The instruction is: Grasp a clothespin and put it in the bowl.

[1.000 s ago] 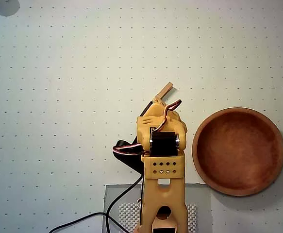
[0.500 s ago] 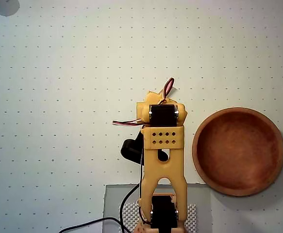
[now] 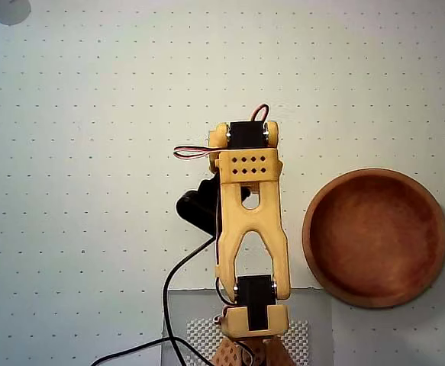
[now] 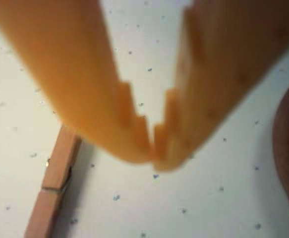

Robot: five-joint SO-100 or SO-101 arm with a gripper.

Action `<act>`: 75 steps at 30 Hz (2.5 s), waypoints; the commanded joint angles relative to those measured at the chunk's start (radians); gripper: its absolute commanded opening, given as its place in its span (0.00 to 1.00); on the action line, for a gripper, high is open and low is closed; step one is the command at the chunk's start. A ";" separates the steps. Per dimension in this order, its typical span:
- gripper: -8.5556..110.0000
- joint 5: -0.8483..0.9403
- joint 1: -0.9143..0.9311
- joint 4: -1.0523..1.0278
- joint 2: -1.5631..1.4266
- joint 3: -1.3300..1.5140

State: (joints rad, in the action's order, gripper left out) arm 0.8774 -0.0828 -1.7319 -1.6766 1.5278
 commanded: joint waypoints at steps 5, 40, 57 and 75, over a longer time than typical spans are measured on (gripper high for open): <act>0.05 -0.091 -0.077 -0.012 0.075 -0.129; 0.32 -0.063 0.014 -0.006 0.446 -0.563; 0.32 -0.150 0.020 0.000 0.706 -0.744; 0.32 -0.140 0.078 0.000 0.862 -0.894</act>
State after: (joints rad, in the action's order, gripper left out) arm 0.7302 -0.0077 -1.7319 -0.7885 0.7010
